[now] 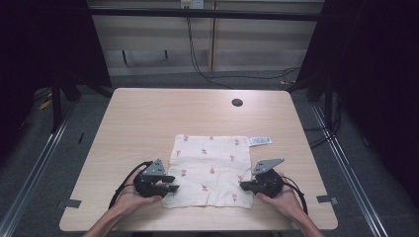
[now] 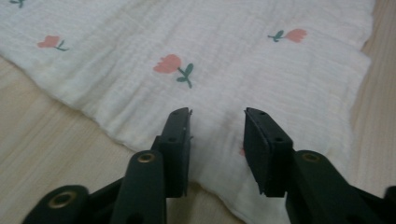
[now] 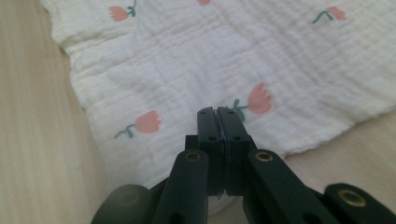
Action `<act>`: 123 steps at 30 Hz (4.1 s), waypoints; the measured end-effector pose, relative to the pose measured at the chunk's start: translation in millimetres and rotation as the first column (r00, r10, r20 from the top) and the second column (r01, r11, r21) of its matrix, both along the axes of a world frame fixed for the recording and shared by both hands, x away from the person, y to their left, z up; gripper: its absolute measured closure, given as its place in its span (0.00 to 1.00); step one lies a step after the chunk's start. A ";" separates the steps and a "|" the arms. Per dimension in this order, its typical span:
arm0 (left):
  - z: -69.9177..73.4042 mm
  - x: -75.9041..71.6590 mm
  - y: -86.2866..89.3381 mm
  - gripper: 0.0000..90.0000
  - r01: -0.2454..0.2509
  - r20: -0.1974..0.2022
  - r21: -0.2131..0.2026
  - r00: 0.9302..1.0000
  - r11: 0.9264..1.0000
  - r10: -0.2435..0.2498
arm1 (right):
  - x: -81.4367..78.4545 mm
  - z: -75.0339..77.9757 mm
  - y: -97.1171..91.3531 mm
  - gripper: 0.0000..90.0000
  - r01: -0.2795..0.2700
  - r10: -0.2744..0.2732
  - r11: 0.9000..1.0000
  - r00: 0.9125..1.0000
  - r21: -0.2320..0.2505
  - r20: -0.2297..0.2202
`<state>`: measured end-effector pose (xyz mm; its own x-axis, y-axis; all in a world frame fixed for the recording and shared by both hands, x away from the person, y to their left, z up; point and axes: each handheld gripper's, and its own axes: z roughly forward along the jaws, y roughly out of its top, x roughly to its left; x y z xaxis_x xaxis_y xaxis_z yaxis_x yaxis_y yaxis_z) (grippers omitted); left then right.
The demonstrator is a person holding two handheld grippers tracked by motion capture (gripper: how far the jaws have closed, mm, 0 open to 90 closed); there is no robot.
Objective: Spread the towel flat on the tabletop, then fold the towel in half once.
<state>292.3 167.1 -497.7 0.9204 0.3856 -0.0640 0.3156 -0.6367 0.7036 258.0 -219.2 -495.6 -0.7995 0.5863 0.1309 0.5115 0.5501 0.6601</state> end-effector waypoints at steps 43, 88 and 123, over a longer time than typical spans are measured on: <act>27.2 21.0 34.7 0.51 -0.169 -0.084 -0.118 0.984 0.978 0.160 | 56.7 28.3 -20.0 0.73 0.150 -0.157 0.986 0.984 0.079 0.088; -1.8 120.1 9.1 0.63 -0.325 -0.104 -0.078 0.943 0.942 0.317 | 126.6 -8.0 -15.9 0.97 0.260 -0.261 0.965 0.964 0.019 0.044; -1.1 118.7 -0.6 0.96 -0.277 -0.120 -0.115 0.957 0.954 0.263 | 129.6 -9.6 -9.7 0.58 0.307 -0.303 0.952 0.947 -0.016 0.111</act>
